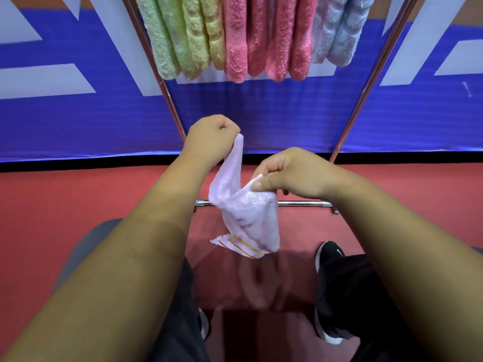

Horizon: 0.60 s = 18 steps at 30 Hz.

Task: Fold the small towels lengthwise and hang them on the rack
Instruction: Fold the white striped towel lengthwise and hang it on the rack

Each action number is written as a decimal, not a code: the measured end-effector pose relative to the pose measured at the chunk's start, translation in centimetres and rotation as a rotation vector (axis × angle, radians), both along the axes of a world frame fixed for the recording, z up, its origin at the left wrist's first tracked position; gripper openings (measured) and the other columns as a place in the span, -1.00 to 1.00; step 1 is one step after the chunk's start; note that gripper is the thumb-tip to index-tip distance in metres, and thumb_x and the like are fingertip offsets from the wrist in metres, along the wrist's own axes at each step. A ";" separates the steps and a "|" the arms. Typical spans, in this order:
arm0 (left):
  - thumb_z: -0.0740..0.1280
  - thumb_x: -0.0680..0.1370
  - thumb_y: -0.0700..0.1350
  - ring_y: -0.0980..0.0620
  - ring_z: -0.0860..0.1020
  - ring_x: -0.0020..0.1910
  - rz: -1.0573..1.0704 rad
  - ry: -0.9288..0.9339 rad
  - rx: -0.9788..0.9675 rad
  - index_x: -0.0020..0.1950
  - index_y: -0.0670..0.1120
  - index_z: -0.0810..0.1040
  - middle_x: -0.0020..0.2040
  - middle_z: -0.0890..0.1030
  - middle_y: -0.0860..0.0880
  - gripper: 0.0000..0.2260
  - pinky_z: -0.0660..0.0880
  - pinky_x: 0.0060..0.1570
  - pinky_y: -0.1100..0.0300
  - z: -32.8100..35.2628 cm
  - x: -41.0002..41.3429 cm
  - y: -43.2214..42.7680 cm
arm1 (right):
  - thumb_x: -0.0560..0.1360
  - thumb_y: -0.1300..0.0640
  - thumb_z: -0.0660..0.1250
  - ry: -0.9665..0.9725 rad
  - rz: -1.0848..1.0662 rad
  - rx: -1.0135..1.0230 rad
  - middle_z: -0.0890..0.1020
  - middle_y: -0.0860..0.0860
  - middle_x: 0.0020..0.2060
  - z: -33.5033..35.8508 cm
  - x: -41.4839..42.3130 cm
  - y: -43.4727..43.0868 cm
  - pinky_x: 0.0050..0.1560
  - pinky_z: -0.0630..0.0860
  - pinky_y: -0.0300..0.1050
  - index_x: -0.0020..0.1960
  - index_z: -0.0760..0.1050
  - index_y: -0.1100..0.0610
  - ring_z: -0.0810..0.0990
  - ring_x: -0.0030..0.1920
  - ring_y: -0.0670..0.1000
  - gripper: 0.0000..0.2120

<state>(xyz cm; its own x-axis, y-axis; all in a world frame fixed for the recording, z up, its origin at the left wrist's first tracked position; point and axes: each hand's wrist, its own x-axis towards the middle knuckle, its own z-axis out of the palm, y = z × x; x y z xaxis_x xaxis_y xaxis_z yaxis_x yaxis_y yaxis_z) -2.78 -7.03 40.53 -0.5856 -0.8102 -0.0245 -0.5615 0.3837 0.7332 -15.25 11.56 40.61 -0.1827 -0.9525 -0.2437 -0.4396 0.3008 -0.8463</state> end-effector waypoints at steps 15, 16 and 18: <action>0.48 0.59 -0.21 0.21 0.62 -0.21 -0.285 0.126 0.142 0.20 -0.01 0.61 -0.09 0.76 0.11 -0.77 0.54 -0.18 0.28 0.4 1.2 1.7 | 0.60 0.07 0.47 0.231 -0.407 -0.275 0.70 -0.13 -0.25 -1.2 -0.6 -2.6 -0.13 0.59 -0.10 -0.03 0.59 -0.05 0.61 -0.22 -0.15 -0.92; 0.48 0.59 -0.21 0.20 0.62 -0.20 -0.297 0.123 0.136 0.19 -0.01 0.62 -0.08 0.77 0.09 -0.79 0.56 -0.16 0.27 0.4 1.3 1.7 | 0.59 0.07 0.47 0.231 -0.426 -0.280 0.70 -0.12 -0.22 -1.4 -0.6 -2.7 -0.10 0.61 -0.08 -0.03 0.59 -0.05 0.61 -0.20 -0.13 -0.92; 0.48 0.58 -0.21 0.18 0.64 -0.15 -0.323 0.115 0.137 0.16 -0.03 0.62 -0.07 0.77 0.07 -0.81 0.57 -0.09 0.21 0.7 1.5 1.6 | 0.59 0.05 0.47 0.221 -0.453 -0.288 0.71 -0.11 -0.09 -1.8 -0.7 -2.9 0.05 0.65 0.01 -0.03 0.58 -0.05 0.67 -0.09 -0.07 -0.93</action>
